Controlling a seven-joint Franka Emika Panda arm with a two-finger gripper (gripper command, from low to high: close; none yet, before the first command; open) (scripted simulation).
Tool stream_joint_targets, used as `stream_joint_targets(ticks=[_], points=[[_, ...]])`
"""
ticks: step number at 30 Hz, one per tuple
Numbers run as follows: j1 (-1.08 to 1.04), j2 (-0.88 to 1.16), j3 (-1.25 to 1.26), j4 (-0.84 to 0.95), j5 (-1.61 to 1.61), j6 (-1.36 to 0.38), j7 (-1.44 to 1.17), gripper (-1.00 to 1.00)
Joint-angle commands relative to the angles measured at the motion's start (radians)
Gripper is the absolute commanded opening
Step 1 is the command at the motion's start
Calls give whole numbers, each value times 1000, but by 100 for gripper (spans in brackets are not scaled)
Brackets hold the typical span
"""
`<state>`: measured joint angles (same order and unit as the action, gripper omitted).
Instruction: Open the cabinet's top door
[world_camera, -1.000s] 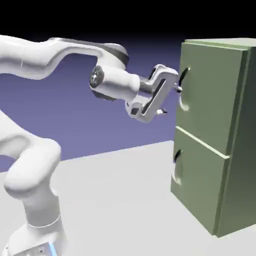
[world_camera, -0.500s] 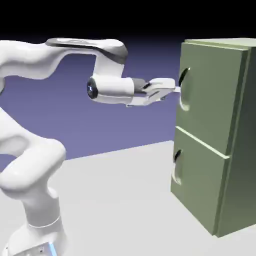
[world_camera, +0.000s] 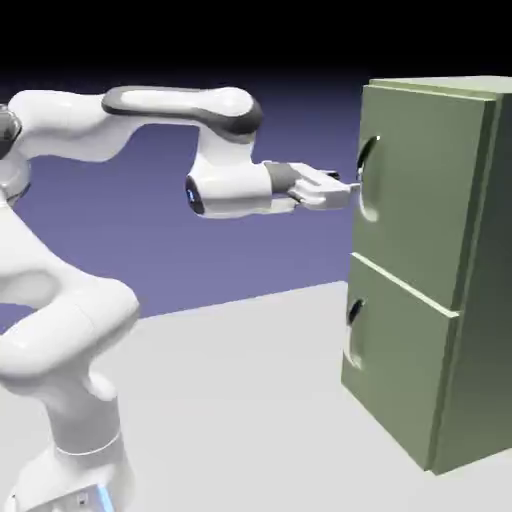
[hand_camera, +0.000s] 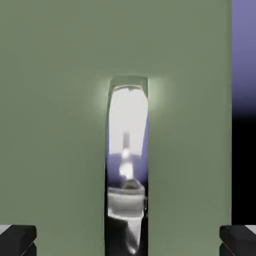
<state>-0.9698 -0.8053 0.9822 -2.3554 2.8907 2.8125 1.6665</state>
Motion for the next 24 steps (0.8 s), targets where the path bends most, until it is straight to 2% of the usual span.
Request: stream_joint_targets(ticks=[1, 2, 17, 24], points=[[-31, 18, 21, 23, 7, -5, -7, 100], [-31, 18, 21, 23, 7, -5, -7, -100], [477, 206, -440, -73, 16, -33, -364, -100], [675, 142, -648, -188, -265, -102, -197, -100]])
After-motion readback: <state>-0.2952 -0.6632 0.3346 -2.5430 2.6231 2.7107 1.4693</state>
